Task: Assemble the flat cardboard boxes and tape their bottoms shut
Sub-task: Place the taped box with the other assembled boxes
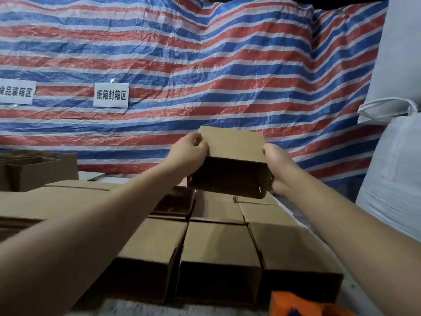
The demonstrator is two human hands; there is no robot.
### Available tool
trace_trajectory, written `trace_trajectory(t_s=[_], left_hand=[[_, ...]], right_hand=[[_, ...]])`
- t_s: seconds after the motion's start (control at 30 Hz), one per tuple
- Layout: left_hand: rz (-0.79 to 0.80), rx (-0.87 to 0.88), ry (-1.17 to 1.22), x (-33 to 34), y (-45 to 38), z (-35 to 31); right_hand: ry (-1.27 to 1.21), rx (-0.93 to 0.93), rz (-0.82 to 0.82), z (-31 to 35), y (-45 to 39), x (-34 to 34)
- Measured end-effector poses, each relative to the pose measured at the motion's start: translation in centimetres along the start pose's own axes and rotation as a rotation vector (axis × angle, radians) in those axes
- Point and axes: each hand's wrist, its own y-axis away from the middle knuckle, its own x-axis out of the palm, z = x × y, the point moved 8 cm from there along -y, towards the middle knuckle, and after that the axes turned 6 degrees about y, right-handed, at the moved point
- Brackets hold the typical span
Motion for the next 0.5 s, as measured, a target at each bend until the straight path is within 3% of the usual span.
trace_trajectory(t_s=[0.27,0.5], left_hand=[[0.153,-0.118,-0.244,8.4,-17.2,10.2],[0.240,-0.226,-0.409,12.3,-24.5,17.4]], right_hand=[[0.048,0.054,-0.045,-3.5,-20.6,3.1],[0.079,0.062,-0.030,-6.9,-31.2,5.8]])
